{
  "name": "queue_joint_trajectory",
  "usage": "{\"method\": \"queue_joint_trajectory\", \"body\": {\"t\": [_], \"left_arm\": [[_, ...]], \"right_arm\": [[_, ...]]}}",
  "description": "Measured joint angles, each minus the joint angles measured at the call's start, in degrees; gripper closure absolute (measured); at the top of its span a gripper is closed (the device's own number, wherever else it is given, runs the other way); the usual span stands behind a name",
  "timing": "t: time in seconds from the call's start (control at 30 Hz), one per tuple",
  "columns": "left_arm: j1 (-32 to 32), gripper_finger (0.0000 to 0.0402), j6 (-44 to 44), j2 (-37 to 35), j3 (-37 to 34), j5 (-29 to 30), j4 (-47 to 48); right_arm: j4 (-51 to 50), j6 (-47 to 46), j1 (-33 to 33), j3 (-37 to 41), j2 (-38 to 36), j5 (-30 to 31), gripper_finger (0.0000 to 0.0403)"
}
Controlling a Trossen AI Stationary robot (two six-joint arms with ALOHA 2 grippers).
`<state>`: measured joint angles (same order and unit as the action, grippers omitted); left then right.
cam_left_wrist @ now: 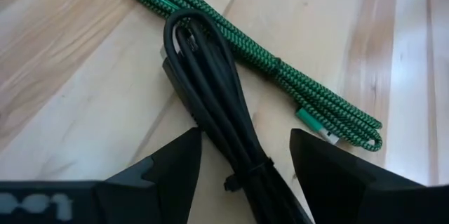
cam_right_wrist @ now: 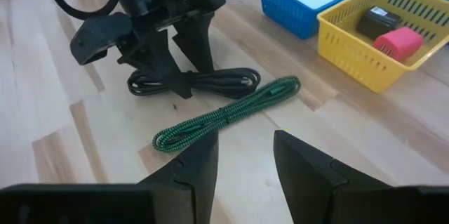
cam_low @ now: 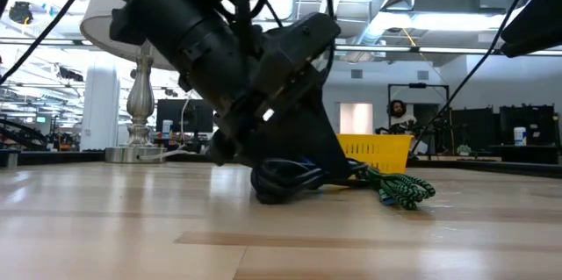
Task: Pick and place items into bin
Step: Put the black charger cable into the dark blue bin
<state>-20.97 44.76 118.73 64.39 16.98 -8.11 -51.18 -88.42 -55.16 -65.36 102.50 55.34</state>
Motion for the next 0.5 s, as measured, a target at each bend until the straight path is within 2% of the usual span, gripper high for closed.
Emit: {"method": "queue_joint_trajectory", "body": {"t": [0.1, 0.2, 0.43, 0.5], "left_arm": [[-0.04, 0.0194, -1.18, 0.05, 1.27, -0.24, 2.7], [-0.28, 0.0219, -2.14, 0.12, 2.09, -0.15, 4.49], [-2.35, 0.0342, -8.94, 0.67, 5.64, 0.94, 7.66], [-3.2, 0.0354, -13.18, 0.73, 8.44, 3.9, 12.43]], "right_arm": [[-0.17, 0.39, 0.0, 0.0, 0.0, 0.01, 0.0269], [-0.86, 0.48, 0.0, 0.0, 0.0, 0.01, 0.027], [-4.54, 0.51, 0.93, 0.0, 0.0, 0.03, 0.0269], [-6.01, 0.46, 1.71, 0.0, 0.0, 0.04, 0.027]]}}
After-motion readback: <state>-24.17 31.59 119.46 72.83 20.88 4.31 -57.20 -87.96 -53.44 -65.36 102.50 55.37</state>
